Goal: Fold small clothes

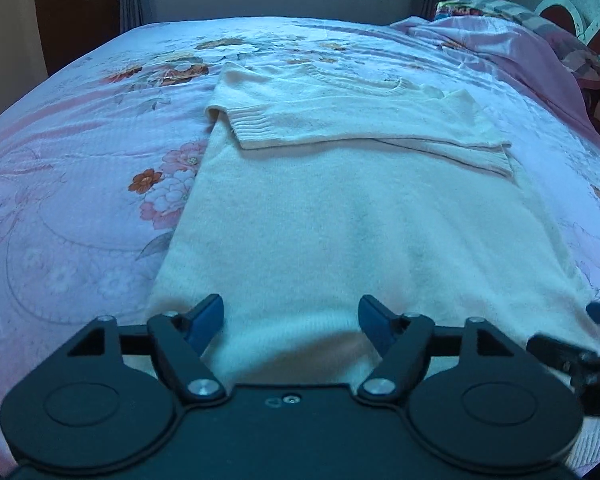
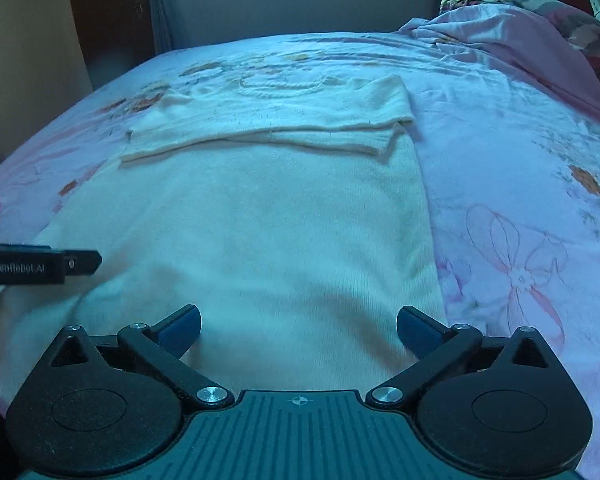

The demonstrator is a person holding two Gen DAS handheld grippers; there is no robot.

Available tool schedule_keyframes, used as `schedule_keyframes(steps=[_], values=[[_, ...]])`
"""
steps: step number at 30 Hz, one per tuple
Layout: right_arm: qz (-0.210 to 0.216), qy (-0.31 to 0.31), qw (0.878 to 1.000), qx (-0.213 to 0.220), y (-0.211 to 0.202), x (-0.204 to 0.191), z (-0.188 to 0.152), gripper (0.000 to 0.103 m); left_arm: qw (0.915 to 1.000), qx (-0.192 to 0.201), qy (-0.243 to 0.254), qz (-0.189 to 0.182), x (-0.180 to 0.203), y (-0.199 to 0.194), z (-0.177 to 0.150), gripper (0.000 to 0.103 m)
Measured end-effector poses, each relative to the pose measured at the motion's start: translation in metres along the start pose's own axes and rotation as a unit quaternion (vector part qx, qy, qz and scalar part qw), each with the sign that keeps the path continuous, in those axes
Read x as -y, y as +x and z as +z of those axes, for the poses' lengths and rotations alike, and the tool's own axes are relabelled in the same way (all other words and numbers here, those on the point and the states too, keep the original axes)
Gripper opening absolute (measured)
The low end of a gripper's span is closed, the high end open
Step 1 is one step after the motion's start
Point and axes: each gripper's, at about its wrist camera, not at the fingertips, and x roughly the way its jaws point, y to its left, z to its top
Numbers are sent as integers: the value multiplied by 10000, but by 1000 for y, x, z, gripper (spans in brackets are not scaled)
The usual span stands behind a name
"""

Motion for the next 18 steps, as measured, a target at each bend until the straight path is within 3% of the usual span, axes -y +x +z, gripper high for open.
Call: schedule_keyframes(steps=[3,6,8,10,11,12,18], values=[[-105,-331,9994,96,-10,-7,-24,103,10000,8,-16,17,-3,-9,-19,85],[-44,21,9998,171,-25,-2,-31,103,9982,-6,570,174,9,-21,-30,85],[24,187,9996,188,-32,3,-34,103,9983,-56,566,156,8,-28,-34,85],[-25,190,9996,199,-39,5,-39,92,9994,-126,295,126,0,-34,-36,81],[-36,220,9995,224,-45,7,-40,79,9995,-107,245,157,-3,-38,-36,75],[-20,247,9994,243,-49,9,-42,74,9994,-71,256,212,-6,-42,-38,67],[-34,461,9987,212,-66,24,-50,74,9993,-106,60,361,-30,-51,-39,56]])
